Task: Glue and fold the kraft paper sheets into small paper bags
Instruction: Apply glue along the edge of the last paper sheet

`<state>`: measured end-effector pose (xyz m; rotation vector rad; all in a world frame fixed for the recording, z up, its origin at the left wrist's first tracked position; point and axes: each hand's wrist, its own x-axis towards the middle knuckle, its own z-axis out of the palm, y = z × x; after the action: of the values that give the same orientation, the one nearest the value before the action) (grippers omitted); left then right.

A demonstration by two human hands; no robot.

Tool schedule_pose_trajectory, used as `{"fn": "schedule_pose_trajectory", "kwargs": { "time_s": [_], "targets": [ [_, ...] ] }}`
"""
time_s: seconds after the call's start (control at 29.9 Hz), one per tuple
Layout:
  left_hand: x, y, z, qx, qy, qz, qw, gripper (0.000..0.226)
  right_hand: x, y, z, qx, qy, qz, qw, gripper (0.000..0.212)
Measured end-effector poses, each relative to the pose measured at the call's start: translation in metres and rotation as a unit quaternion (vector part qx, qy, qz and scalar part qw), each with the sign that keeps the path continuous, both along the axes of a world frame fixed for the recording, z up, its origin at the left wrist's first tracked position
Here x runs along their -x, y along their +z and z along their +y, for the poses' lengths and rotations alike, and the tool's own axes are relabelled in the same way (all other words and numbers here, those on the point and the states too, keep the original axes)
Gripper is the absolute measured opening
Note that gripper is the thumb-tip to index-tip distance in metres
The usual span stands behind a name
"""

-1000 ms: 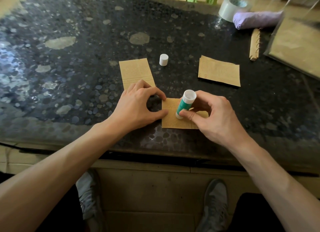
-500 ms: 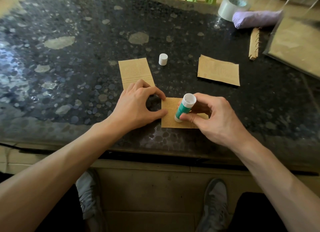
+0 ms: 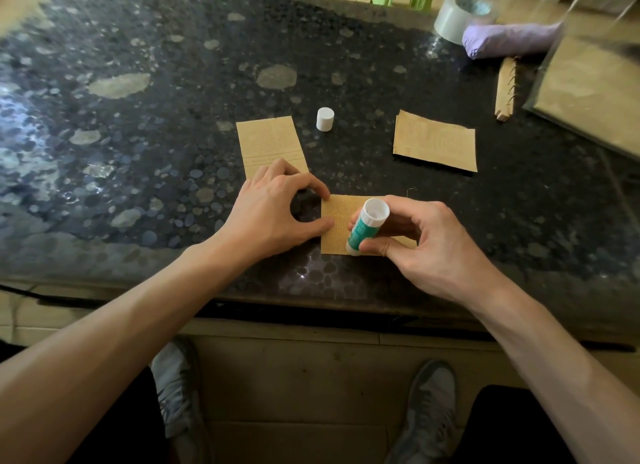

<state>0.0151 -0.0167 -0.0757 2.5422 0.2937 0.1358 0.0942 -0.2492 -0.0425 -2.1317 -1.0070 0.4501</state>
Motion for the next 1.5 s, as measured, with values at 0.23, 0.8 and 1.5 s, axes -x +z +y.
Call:
{"fn": "schedule_pose_trajectory", "kwargs": {
  "time_s": [0.23, 0.8, 1.5],
  "targets": [
    [-0.001, 0.001, 0.001, 0.003, 0.0, 0.006, 1.0, 0.049, 0.002, 0.001, -0.001, -0.005, 0.018, 0.026, 0.999, 0.036],
    [0.0, 0.0, 0.0, 0.0, 0.001, -0.006, 1.0, 0.047, 0.0, -0.011, 0.021, -0.042, -0.085, -0.059, 0.994, 0.033],
    [-0.001, 0.001, 0.0, -0.006, 0.001, 0.004, 1.0, 0.051, -0.003, -0.006, 0.013, -0.021, 0.007, -0.008, 1.0, 0.031]
  ]
}}
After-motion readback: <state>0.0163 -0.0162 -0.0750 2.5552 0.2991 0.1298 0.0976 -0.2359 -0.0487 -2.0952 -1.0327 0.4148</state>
